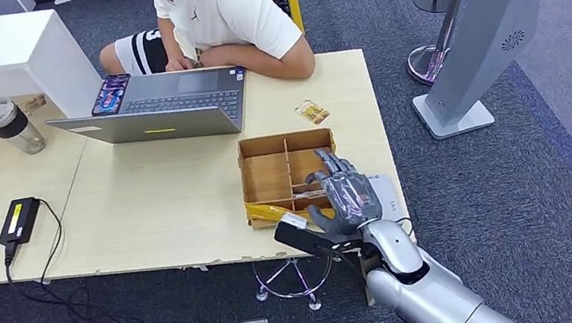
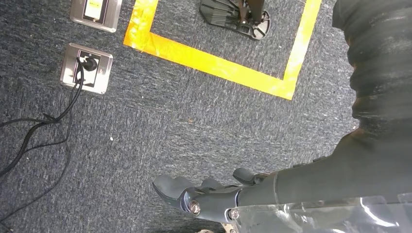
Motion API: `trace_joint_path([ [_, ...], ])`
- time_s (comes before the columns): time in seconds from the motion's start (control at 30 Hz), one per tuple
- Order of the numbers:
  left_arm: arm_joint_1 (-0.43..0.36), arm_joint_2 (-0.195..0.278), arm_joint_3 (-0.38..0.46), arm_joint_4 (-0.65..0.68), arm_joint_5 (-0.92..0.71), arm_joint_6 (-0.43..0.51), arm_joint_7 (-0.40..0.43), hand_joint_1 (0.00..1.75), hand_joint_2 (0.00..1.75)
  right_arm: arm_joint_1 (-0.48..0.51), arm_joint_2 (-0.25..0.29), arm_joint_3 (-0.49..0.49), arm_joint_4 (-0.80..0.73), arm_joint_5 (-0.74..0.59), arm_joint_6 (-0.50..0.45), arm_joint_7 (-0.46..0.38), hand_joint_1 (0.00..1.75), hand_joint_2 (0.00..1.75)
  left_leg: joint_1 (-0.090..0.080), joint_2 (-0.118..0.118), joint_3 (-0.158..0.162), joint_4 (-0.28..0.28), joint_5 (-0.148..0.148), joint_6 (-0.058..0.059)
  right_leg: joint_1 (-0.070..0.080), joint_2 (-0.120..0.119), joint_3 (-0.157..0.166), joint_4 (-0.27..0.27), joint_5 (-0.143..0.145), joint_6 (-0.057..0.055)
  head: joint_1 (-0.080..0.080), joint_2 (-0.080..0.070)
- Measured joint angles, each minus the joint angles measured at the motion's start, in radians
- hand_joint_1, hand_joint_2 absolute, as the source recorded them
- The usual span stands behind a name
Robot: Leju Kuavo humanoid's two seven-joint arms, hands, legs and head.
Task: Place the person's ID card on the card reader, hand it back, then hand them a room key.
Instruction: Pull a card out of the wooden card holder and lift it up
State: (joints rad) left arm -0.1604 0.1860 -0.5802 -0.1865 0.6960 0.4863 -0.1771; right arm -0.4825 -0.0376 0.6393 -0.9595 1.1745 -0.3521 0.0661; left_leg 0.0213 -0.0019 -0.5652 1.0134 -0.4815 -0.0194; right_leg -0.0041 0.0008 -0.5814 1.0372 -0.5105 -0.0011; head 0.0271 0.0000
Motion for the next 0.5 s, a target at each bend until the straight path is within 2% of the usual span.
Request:
trace_joint_path([
  [0.2, 0.000, 0.000, 0.000, 0.000, -0.003, 0.000, 0.000, 0.00, 1.75, -0.009, 0.000, -0.003, 0.019, 0.000, -0.010, 0.003, 0.76, 1.75, 0.000, 0.000, 0.000, 0.000, 0.000, 0.000, 0.000, 0.000, 0.000, 0.000, 0.000, 0.000, 0.000, 0.000],
  [0.5, 0.000, 0.000, -0.001, 0.000, -0.008, 0.000, 0.000, 0.00, 1.75, -0.021, 0.000, -0.004, 0.047, 0.004, -0.025, 0.006, 0.88, 1.75, 0.000, 0.000, 0.000, 0.000, 0.000, 0.000, 0.000, 0.000, 0.000, 0.000, 0.000, 0.000, 0.000, 0.000],
])
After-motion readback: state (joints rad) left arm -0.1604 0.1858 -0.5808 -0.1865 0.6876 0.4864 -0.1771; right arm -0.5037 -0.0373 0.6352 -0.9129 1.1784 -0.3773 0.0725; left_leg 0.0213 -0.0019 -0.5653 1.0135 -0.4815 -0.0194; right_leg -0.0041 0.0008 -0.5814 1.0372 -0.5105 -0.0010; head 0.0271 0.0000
